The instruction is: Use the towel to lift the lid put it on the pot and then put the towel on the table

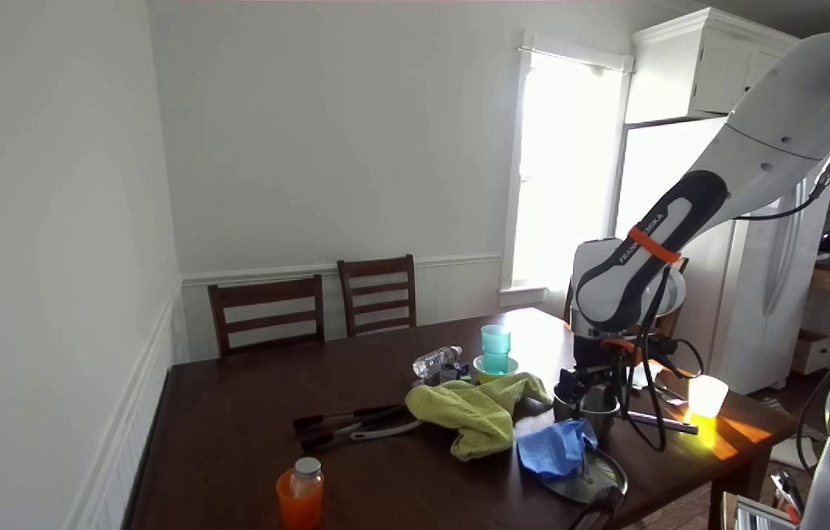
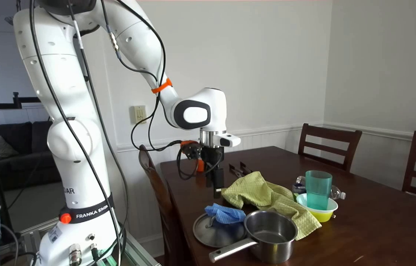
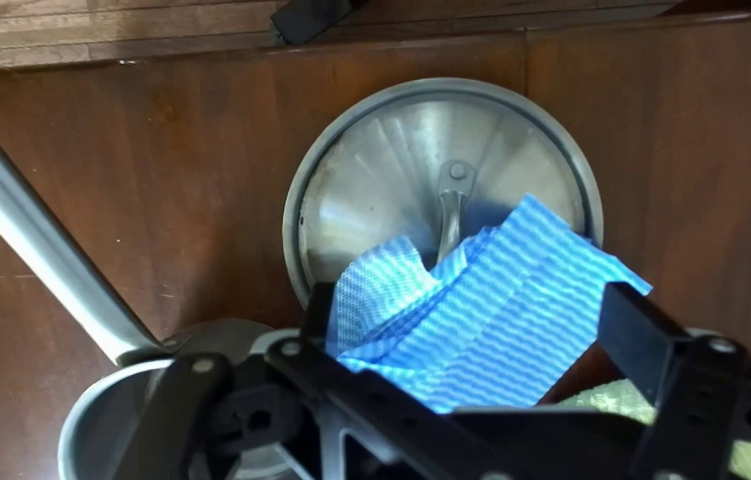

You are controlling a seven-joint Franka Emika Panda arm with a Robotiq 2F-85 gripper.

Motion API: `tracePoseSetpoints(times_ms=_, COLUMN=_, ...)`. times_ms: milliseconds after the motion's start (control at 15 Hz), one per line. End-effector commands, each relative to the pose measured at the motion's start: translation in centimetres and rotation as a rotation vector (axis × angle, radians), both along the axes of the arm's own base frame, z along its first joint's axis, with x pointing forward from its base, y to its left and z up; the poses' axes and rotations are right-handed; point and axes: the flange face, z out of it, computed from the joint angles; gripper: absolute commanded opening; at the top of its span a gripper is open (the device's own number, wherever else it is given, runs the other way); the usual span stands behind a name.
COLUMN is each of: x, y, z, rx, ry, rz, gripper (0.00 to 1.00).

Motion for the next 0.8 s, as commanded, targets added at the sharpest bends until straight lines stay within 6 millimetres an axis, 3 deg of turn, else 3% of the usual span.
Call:
tracePoseSetpoints(times_ms=0, x=0.0, y=0.0, z=0.1, rx=0.0, ry=-0.001, rz=0.0, gripper=1.0)
tracePoseSetpoints(times_ms=733, x=0.8, y=-0.1, z=-5.4, rx=-0.007, ry=-0.038, rz=-0.068, gripper=1.0)
